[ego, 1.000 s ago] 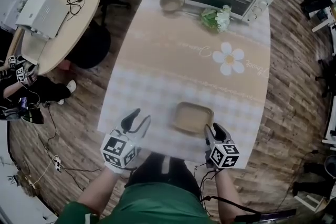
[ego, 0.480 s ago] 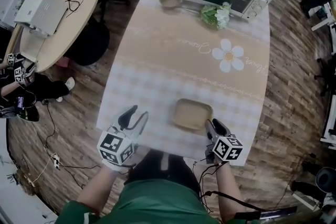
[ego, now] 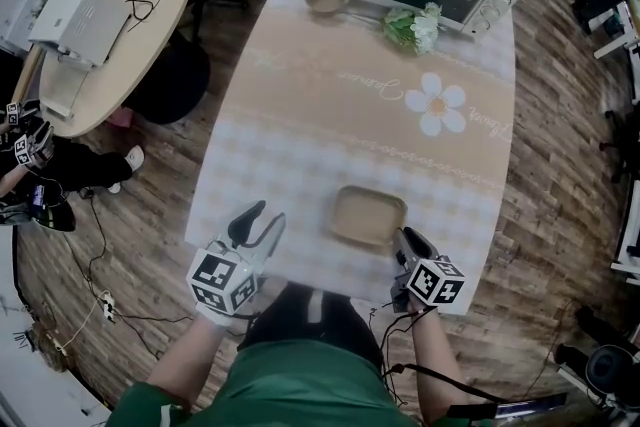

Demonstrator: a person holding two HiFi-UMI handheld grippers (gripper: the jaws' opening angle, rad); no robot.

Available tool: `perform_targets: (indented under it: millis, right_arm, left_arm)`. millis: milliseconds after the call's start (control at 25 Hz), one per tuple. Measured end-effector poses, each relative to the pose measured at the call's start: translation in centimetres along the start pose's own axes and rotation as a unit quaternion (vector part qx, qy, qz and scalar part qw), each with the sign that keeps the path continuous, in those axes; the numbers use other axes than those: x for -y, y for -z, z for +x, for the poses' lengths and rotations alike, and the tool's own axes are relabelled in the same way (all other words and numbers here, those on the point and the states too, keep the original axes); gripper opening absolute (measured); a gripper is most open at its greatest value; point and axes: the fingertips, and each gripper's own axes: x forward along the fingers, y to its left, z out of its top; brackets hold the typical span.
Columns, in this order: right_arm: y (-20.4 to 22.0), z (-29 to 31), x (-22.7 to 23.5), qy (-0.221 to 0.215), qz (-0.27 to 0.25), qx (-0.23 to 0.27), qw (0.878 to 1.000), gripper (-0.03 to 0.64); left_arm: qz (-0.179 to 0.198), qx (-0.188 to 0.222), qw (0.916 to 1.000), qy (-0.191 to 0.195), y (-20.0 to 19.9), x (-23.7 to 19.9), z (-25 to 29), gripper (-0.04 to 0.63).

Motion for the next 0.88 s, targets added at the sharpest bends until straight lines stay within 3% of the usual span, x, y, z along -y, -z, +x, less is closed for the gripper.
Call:
perform_targets:
  millis: [480, 880]
  right_arm:
    - [-0.2, -1.0, -0.4, 0.020, 0.000, -0.007, 1.000, 0.046]
    - [-0.4, -1.4, -0.9, 0.037, -0.055, 0.005, 0.998, 0.048]
  left_arm:
    - [0.002, 0.004, 0.9999, 0.014, -1.0, 0.8, -0.6, 0.156]
    - [-0.001, 0.000, 0.9998, 0.017, -0.2, 1.0, -0.7, 0.150]
